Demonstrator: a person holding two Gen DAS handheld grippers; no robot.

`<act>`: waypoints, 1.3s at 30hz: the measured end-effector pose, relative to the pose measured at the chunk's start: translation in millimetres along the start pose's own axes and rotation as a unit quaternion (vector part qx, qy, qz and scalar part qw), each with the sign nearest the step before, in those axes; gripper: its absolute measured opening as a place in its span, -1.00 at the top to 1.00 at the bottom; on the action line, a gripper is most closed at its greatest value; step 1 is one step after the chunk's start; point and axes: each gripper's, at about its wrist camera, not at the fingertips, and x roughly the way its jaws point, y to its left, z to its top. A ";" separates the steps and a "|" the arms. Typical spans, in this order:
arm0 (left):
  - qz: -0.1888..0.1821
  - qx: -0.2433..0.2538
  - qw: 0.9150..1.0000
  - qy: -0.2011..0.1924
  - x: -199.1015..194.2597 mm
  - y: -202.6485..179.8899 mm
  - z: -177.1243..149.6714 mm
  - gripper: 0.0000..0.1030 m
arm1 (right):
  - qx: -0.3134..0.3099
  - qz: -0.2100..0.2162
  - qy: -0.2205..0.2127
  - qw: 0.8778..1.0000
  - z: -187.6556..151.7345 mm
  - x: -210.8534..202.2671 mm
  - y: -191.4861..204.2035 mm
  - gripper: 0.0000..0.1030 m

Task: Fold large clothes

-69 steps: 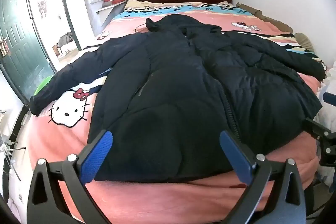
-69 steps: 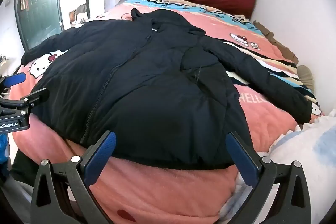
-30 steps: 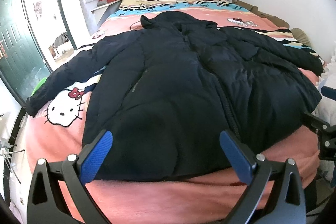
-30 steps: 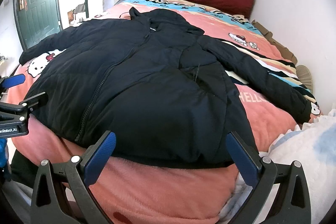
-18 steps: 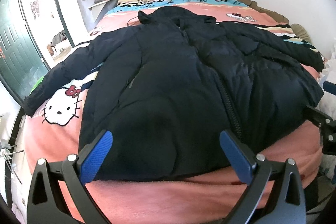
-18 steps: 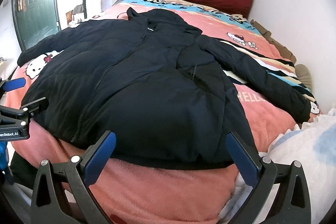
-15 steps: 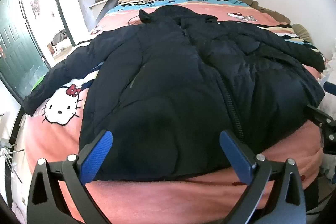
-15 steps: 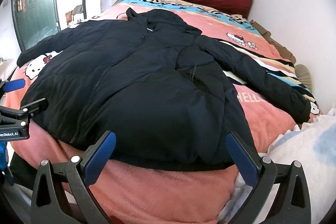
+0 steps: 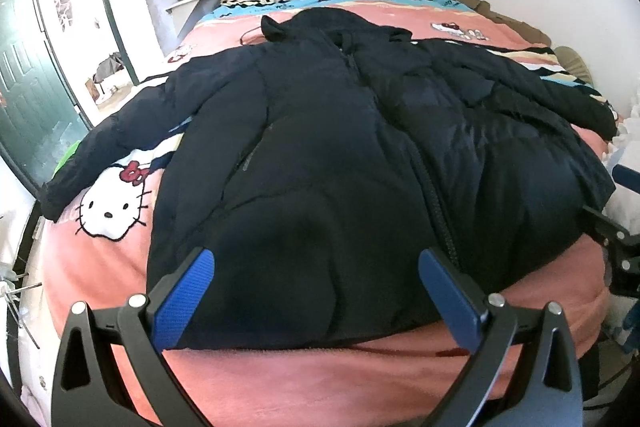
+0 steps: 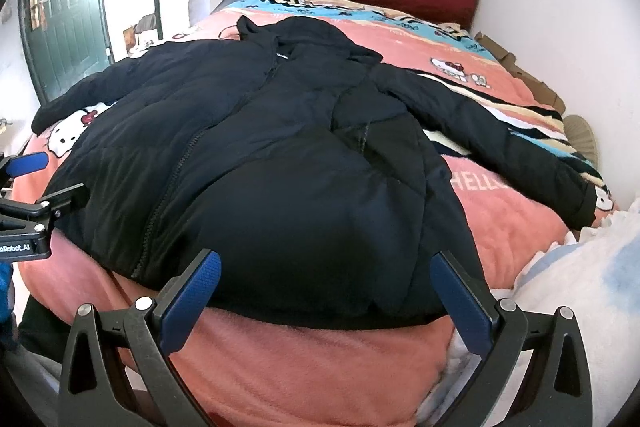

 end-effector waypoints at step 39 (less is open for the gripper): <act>-0.011 -0.044 0.999 0.029 55.2 59.5 75.0 -1.00 | 0.218 -0.070 0.028 0.973 73.9 80.9 -146.3 -0.99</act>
